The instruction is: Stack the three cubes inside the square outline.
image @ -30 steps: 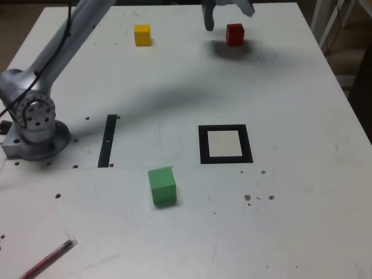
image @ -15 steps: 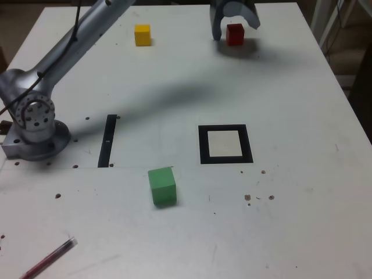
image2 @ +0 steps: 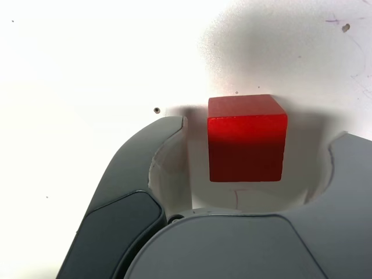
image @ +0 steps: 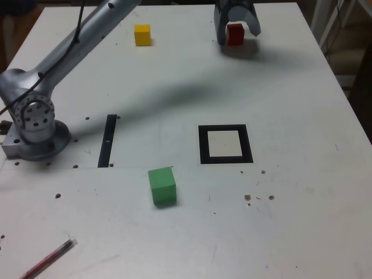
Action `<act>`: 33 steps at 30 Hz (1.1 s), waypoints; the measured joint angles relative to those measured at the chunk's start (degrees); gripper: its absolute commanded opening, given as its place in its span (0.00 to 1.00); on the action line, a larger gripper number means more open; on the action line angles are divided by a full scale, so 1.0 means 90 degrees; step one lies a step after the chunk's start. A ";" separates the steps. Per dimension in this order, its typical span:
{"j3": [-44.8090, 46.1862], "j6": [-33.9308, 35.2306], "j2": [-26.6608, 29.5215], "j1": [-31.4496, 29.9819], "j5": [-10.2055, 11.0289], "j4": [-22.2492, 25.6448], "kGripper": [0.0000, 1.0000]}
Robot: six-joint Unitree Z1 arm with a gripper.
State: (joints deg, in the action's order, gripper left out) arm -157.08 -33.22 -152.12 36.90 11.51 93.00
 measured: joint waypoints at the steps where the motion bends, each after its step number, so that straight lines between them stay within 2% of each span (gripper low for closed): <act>1: 0.0000 0.0005 0.0000 0.0012 0.0003 -0.0003 0.71; 11: -0.0160 0.0025 0.0002 0.0129 0.0069 -0.0072 0.59; 20: -0.0060 0.0025 0.0002 0.0117 -0.0123 -0.0105 0.51; 28: -0.0032 0.0025 0.0002 0.0093 -0.0277 -0.0163 0.29; 33: -0.0045 -0.0016 0.0013 0.0081 -0.0373 -0.0171 0.27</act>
State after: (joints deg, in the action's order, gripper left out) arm -157.48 -33.36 -152.01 37.63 8.15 91.47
